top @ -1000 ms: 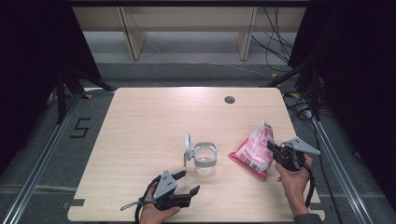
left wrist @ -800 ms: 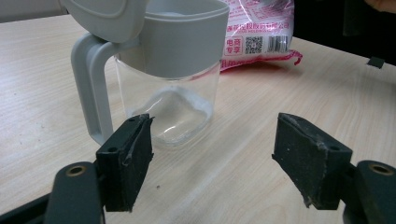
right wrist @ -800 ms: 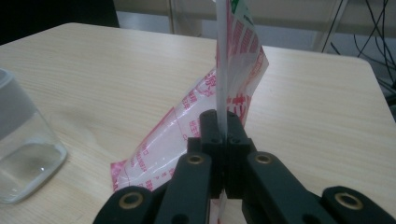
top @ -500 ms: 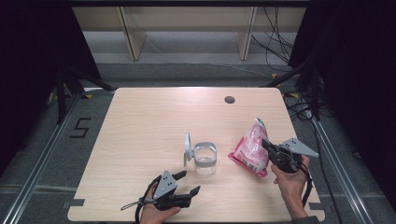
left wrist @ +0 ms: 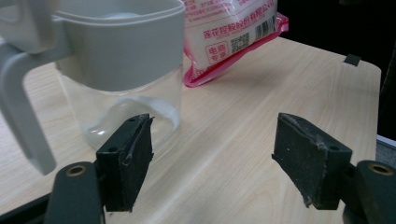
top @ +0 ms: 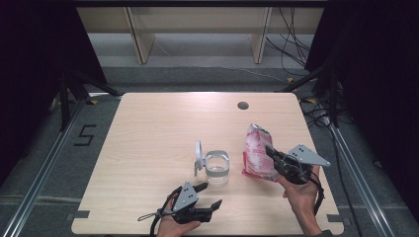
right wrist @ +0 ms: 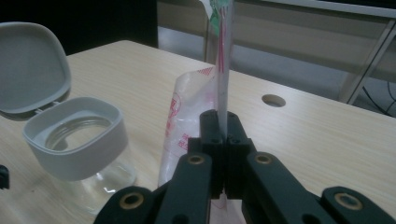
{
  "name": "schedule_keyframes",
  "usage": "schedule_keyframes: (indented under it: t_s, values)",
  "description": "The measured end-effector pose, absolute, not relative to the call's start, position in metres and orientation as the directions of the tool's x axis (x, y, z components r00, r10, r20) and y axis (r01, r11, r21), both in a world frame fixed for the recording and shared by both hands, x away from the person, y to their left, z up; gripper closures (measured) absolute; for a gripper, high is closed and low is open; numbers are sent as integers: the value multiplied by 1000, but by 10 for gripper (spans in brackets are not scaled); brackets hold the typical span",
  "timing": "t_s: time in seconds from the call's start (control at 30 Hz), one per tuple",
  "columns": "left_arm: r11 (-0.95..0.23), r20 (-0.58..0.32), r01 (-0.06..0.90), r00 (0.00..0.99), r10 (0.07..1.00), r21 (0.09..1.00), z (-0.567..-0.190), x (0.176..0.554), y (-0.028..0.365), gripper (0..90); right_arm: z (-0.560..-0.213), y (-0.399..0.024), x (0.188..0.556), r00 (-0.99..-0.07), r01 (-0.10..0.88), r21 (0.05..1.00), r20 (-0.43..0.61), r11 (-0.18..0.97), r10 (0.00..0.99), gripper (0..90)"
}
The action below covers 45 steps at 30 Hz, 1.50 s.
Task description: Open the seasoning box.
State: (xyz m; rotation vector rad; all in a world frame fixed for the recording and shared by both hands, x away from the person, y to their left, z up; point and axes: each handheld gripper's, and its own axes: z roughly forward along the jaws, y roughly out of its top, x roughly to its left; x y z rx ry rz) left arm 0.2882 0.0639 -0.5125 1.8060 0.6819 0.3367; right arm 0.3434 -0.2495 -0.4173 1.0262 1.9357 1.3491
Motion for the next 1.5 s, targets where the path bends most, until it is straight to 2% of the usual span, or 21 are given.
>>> schedule_keyframes:
  t_s: [0.07,0.23,0.27,0.33,0.37,0.4,0.53,0.57,0.67,0.77,0.9,1.23,1.5]
  values:
    - [-210,-106,282,795,597,936,-513,289,60,274,-415,-247,339,-533,291,937,-10,195,846,900]
    - [-205,-119,289,801,587,935,-512,291,56,274,-414,-246,342,-558,265,943,-20,201,830,900]
    - [-198,-129,293,804,580,936,-512,292,54,275,-413,-247,342,-554,239,947,-49,216,831,900]
    - [-193,-137,296,806,576,935,-511,291,48,276,-411,-245,339,-547,280,942,0,183,837,900]
    - [-206,-128,287,818,561,935,-510,290,44,276,-411,-247,341,-559,248,947,-34,206,828,900]
    - [-222,-114,282,820,562,933,-509,289,41,276,-411,-245,339,-563,268,947,3,179,826,900]
    - [-253,-93,275,826,556,928,-508,292,21,277,-408,-247,338,-574,239,947,-41,215,818,900]
    - [-253,-93,275,826,556,928,-508,292,21,277,-409,-245,336,-571,260,948,0,181,821,900]
    - [-319,-69,278,841,537,906,-509,297,4,276,-406,-246,332,-575,273,945,11,179,818,900]
    - [-368,-42,275,846,532,888,-505,302,-5,272,-403,-246,334,-596,242,953,-2,182,803,900]
    - [-341,-69,297,835,547,892,-506,306,-15,269,-399,-241,328,-608,240,950,-14,201,794,900]
    - [-378,-77,328,833,548,866,-516,315,-32,240,-389,-235,320,-641,209,961,-7,183,767,900]
    - [-352,-79,325,823,563,878,-514,317,-35,272,-374,-230,312,-660,178,966,-24,188,751,900]
